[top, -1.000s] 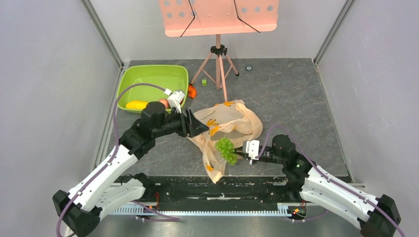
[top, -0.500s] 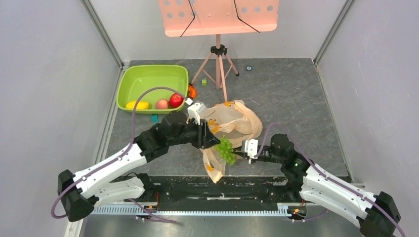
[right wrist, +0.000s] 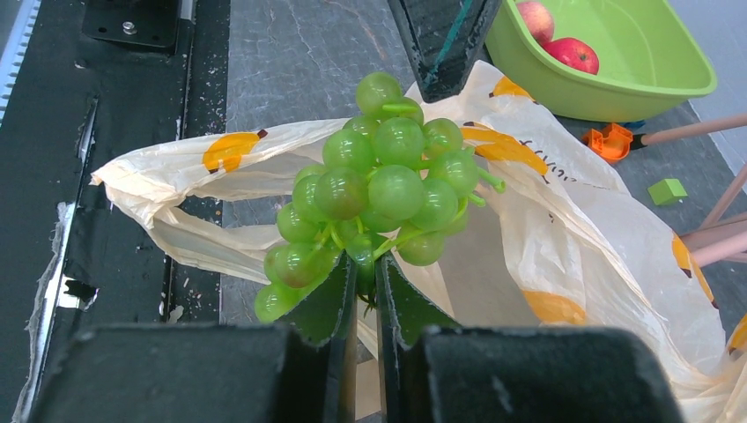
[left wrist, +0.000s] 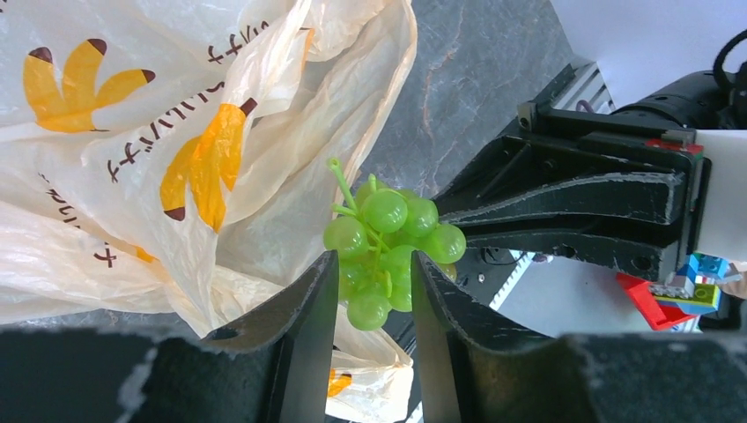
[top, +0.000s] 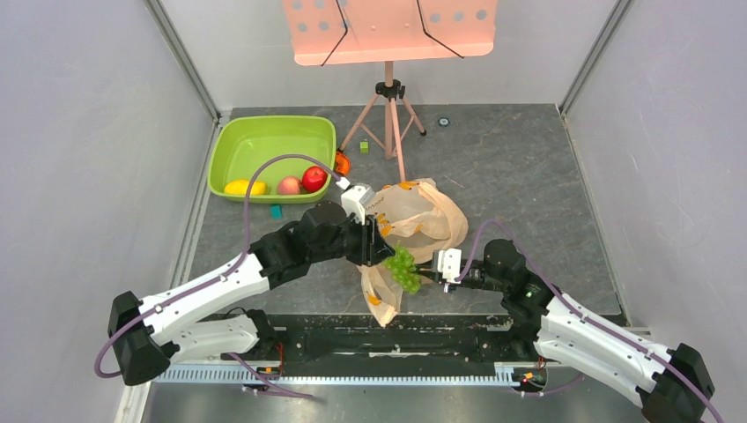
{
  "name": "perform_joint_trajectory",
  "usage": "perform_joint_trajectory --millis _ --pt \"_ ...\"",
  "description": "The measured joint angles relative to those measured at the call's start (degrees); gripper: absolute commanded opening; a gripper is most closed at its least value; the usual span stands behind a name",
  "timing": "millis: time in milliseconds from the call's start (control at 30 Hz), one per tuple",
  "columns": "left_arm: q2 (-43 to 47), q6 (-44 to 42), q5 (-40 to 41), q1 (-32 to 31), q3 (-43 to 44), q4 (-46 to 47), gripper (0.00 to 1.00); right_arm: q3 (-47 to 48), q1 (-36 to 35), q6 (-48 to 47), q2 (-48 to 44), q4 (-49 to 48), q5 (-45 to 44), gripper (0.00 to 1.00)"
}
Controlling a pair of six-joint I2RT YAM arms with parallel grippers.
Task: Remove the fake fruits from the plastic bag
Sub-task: Place the fake fruit in the bin.
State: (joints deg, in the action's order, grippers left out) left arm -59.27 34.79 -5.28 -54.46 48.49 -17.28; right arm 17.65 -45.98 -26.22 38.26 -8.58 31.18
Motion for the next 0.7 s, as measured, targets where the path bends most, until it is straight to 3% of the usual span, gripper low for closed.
perform_joint_trajectory --millis 700 --pt "-2.64 -0.59 0.72 -1.03 0.76 -0.15 0.31 0.00 0.00 0.07 -0.44 0.02 -0.11 0.02"
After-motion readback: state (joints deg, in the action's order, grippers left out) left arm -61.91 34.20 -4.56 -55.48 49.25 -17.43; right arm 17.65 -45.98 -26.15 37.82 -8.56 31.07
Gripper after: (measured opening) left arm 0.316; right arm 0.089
